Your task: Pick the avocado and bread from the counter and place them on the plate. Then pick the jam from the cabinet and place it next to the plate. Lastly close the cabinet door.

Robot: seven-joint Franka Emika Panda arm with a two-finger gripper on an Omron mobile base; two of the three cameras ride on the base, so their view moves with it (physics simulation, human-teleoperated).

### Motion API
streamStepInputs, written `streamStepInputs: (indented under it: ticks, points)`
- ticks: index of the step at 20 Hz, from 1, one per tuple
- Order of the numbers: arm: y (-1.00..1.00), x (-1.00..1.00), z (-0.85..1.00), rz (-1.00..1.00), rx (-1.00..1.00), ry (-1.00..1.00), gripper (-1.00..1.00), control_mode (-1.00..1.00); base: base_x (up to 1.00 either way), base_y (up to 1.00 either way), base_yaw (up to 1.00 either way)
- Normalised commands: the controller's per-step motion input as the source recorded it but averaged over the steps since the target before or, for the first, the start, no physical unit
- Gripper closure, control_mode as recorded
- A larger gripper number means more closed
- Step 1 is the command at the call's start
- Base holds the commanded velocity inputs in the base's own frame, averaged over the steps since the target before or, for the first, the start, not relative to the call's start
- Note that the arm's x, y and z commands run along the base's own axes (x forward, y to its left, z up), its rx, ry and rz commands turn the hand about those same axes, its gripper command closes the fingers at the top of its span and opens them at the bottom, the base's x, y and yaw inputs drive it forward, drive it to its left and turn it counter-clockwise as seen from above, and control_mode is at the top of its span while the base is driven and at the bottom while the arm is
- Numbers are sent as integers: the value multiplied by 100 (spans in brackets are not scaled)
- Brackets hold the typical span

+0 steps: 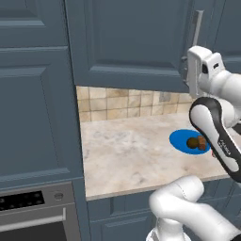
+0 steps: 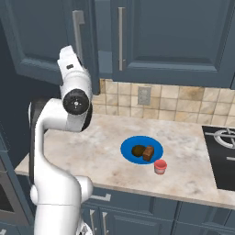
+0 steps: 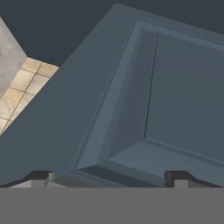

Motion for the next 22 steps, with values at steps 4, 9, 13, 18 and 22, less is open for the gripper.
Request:
streamStepInputs:
  ticks: [4,9,13,18,22]
  points:
    - [-1,100,9,7,0,4,-100,-100,0,0,0]
    - [0,98,2,2,0,3,-100,-100,0,0,0]
    - [0,100,0,0,0,1,-100,-100,0,0,0]
    - [0,100,0,0,-3,0,-100,-100,0,0,0]
    - [0,85,0,0,-7,0,-100,-100,0,0,0]
